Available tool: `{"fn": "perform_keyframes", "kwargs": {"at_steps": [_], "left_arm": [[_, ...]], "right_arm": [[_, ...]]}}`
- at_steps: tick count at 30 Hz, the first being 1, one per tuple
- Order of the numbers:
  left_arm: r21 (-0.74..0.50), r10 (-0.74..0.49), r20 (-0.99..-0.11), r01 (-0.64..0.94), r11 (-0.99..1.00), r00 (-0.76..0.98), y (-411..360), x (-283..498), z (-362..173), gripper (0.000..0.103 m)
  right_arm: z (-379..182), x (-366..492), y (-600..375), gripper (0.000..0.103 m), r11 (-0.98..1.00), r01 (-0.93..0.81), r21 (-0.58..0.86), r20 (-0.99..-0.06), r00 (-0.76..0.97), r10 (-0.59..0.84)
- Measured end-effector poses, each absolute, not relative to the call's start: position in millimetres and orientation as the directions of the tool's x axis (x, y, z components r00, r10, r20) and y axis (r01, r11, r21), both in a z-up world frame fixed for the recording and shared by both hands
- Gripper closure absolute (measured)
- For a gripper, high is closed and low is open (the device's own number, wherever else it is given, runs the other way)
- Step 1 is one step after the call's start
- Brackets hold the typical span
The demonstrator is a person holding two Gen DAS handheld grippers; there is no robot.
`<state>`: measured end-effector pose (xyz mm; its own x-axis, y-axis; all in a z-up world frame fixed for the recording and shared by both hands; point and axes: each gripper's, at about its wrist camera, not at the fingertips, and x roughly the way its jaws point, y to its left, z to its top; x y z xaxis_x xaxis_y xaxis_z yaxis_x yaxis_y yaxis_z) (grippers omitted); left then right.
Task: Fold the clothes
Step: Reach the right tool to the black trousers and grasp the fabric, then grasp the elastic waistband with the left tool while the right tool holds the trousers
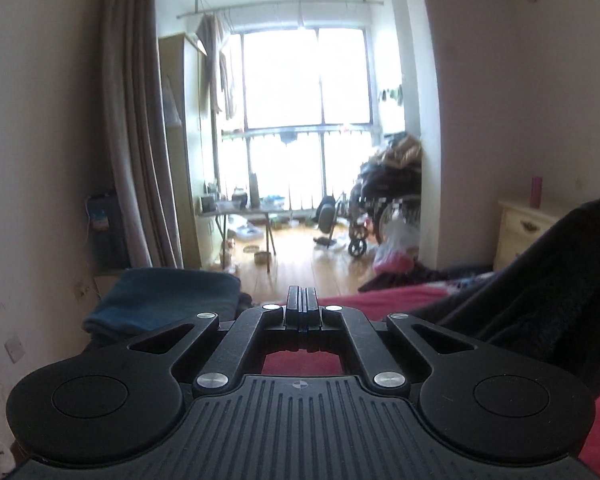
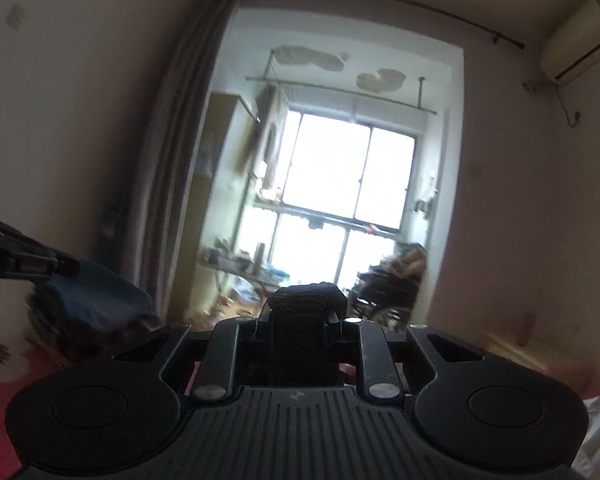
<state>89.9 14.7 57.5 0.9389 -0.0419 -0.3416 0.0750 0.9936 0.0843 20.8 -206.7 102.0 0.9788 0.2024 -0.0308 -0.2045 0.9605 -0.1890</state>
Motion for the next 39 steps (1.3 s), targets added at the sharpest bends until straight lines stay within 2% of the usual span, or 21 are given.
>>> {"fn": "perform_keyframes", "kwargs": {"at_steps": [3, 4, 6, 10, 12, 13, 15, 17, 20, 22, 24, 30, 34, 36, 38, 39], "left_arm": [[0.082, -0.059, -0.387, 0.098, 0.992, 0.920, 10, 81, 41, 0.103], [0.081, -0.065, -0.402, 0.106, 0.991, 0.913, 9, 78, 36, 0.103], [0.079, -0.076, -0.431, 0.121, 0.989, 0.899, 6, 72, 25, 0.103], [0.073, -0.098, -0.500, 0.154, 0.985, 0.861, 1, 63, -1, 0.103], [0.052, -0.112, -0.570, 0.172, 0.984, 0.814, 1, 67, -27, 0.097], [0.035, -0.129, -0.602, 0.187, 0.982, 0.788, 2, 65, -37, 0.090], [-0.001, -0.165, -0.635, 0.213, 0.977, 0.755, 1, 63, -53, 0.078], [-0.019, -0.209, -0.649, 0.258, 0.966, 0.731, -5, 57, -60, 0.060], [-0.034, -0.294, -0.659, 0.363, 0.931, 0.692, -24, 49, -69, 0.045], [-0.019, -0.343, -0.656, 0.439, 0.898, 0.672, -41, 43, -76, 0.042], [0.023, -0.367, -0.646, 0.498, 0.867, 0.669, -61, 41, -81, 0.041], [0.144, -0.393, -0.635, 0.602, 0.786, 0.665, -110, 51, -94, 0.041], [0.230, -0.371, -0.696, 0.680, 0.696, 0.615, -131, 52, -108, 0.041], [0.234, -0.358, -0.694, 0.666, 0.708, 0.624, -130, 58, -107, 0.041], [0.237, -0.345, -0.693, 0.652, 0.720, 0.633, -130, 64, -107, 0.045], [0.239, -0.339, -0.692, 0.645, 0.726, 0.638, -129, 67, -107, 0.052]], "right_arm": [[109, 1, -220, 0.080, 0.956, -0.265, -0.127, -0.047, 0.964, 0.261], [104, 2, -227, 0.080, 0.954, -0.281, -0.101, -0.082, 0.958, 0.273], [88, 10, -242, 0.080, 0.950, -0.308, -0.048, -0.172, 0.940, 0.296], [19, 52, -275, 0.080, 0.934, -0.323, 0.154, -0.430, 0.829, 0.357], [-17, 68, -291, 0.079, 0.926, -0.280, 0.252, -0.528, 0.763, 0.374], [-32, 72, -299, 0.079, 0.925, -0.255, 0.282, -0.562, 0.737, 0.375], [-39, 72, -307, 0.079, 0.920, -0.212, 0.330, -0.587, 0.717, 0.376], [-41, 70, -315, 0.077, 0.912, -0.169, 0.374, -0.603, 0.703, 0.378], [-45, 67, -327, 0.069, 0.895, -0.102, 0.435, -0.626, 0.680, 0.382], [-48, 65, -335, 0.063, 0.879, -0.055, 0.473, -0.641, 0.663, 0.386], [-51, 59, -343, 0.045, 0.861, 0.000, 0.509, -0.650, 0.656, 0.384], [-62, 22, -372, 0.038, 0.794, 0.138, 0.591, -0.636, 0.685, 0.354], [-70, 4, -380, 0.036, 0.779, 0.181, 0.600, -0.649, 0.680, 0.342], [-75, 0, -378, 0.035, 0.778, 0.188, 0.600, -0.659, 0.667, 0.347], [-81, 0, -375, 0.035, 0.774, 0.198, 0.602, -0.671, 0.652, 0.355], [-83, 0, -373, 0.035, 0.772, 0.202, 0.603, -0.676, 0.644, 0.360]]}}
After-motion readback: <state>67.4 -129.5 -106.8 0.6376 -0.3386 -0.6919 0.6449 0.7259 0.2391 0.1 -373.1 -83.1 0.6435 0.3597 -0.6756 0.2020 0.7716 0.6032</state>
